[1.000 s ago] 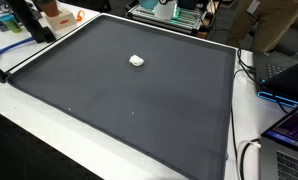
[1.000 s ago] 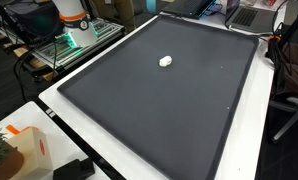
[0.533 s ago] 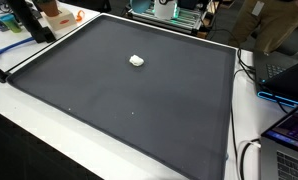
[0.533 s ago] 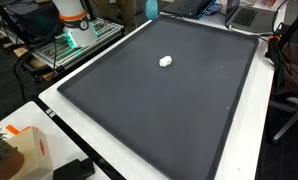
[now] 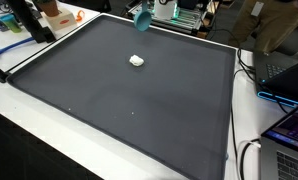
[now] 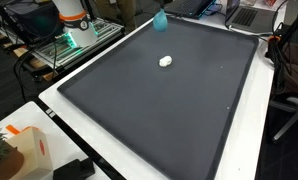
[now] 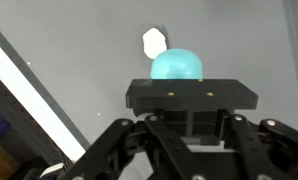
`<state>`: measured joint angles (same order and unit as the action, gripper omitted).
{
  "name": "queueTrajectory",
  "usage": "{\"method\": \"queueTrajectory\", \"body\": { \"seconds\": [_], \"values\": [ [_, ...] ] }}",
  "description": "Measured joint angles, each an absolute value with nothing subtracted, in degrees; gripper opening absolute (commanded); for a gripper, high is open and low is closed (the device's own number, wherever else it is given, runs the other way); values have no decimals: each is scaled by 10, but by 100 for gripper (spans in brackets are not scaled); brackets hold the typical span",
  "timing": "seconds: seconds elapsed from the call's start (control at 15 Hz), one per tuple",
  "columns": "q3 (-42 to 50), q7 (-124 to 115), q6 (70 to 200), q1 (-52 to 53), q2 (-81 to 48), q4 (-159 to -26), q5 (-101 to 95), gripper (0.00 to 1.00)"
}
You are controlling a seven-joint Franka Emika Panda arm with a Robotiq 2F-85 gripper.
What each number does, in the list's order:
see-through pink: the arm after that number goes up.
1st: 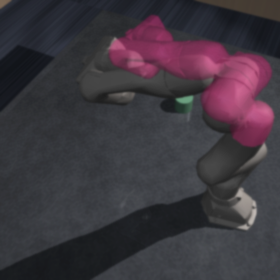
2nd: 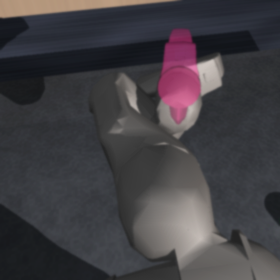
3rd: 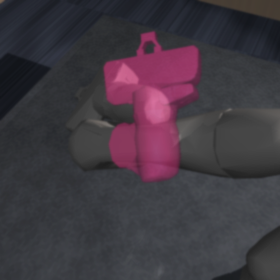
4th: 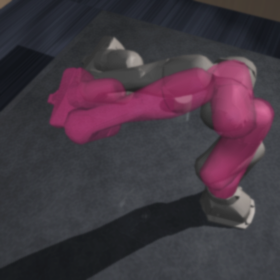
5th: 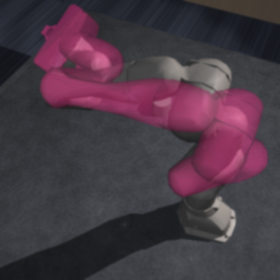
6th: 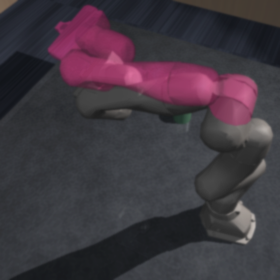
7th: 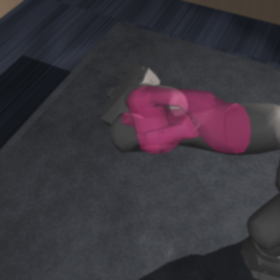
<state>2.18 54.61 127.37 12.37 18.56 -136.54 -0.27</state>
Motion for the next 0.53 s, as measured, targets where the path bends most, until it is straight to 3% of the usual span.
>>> {"method": "queueTrajectory", "body": {
  "seconds": [0.07, 0.13, 0.53],
  "values": [
    [19, 545, 1274, 123, 186, -1365, -3, 47],
    [17, 544, 1274, 123, 187, -1365, -3, 22],
    [18, 556, 1354, 106, 156, -1380, -11, 22]
  ]
}}
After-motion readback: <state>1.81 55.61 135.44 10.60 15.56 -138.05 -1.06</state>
